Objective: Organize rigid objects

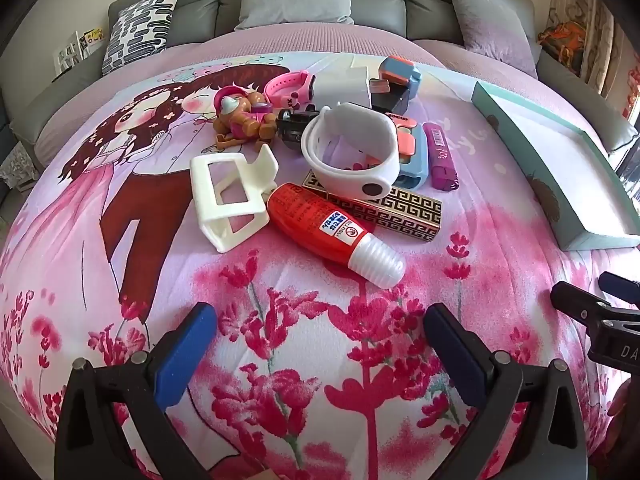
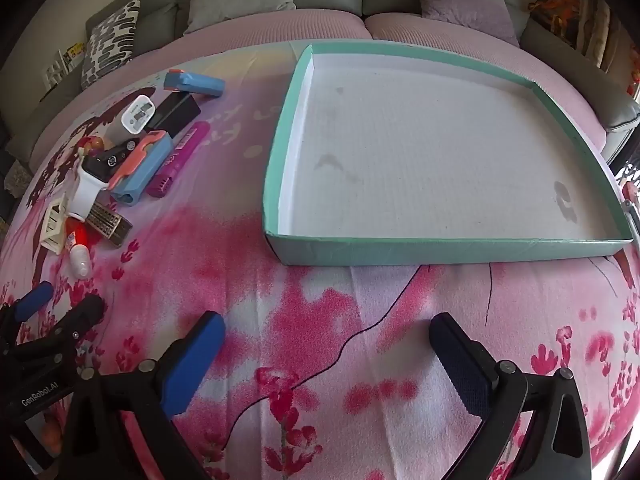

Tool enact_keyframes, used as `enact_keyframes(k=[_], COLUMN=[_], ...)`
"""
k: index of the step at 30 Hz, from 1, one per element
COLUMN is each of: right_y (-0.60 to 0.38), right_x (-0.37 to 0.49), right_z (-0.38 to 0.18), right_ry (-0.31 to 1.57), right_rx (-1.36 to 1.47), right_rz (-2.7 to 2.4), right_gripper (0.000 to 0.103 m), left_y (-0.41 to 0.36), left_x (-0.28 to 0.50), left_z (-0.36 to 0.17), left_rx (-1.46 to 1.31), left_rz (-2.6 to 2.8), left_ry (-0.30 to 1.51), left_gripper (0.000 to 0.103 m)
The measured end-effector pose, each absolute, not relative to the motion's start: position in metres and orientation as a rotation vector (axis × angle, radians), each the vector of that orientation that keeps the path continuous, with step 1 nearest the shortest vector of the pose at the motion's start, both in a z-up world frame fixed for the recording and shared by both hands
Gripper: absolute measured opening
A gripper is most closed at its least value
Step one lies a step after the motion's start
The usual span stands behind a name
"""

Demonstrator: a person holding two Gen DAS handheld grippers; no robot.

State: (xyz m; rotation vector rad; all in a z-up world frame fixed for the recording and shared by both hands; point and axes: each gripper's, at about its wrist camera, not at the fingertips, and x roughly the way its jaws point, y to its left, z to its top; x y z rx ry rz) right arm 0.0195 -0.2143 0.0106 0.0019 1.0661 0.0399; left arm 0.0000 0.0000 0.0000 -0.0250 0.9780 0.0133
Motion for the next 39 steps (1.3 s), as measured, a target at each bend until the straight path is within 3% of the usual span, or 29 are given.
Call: enact_keyframes(k=[39], right_y=[-0.214], right_x=[0.021], right_z=[0.009], right_ry=[1.067], right_rx=[-0.010], right_rz=[0.033], right_gripper=[0.103], left_y=[0.001], left_x=[-0.003], left_z=[-0.007], left_rx=[-0.035], left_rz=[0.024], left_ry=[0.978], left_gripper=[0.103])
